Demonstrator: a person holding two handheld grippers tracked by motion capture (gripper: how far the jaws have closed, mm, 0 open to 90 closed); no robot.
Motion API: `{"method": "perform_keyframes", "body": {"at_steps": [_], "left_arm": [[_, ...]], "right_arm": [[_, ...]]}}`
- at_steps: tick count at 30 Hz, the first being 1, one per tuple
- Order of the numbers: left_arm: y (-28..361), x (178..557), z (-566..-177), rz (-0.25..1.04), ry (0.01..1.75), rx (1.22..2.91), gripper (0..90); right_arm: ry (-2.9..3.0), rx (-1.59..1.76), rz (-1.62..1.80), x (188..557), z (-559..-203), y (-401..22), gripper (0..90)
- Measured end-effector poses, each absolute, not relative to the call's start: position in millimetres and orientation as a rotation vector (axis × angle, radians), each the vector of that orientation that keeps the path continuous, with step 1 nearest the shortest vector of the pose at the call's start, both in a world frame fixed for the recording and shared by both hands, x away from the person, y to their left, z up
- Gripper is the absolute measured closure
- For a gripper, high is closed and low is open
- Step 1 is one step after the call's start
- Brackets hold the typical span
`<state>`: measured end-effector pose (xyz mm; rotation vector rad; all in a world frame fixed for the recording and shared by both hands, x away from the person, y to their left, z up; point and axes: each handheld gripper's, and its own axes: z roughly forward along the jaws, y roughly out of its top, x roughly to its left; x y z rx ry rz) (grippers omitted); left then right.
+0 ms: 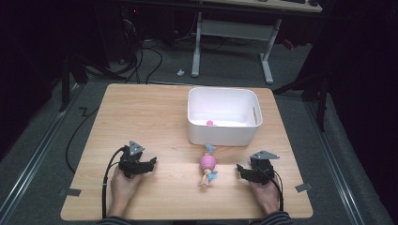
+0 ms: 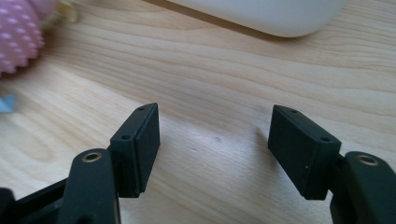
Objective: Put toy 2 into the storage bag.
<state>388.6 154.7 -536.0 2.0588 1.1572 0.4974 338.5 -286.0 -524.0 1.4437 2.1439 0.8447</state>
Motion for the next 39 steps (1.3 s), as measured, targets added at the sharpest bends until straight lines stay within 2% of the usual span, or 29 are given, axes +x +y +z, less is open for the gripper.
{"method": "perform_keyframes", "body": {"at_steps": [20,39], "left_arm": [[154,389,-536,0.501,1.163,2.055,26.6],[154,389,-536,0.502,1.164,2.054,26.5]], "right_arm": [[2.288,1.291,0.985,321,-500,-250,35.3],[2.381,1.179,1.008,328,-479,-211,31.9]]}}
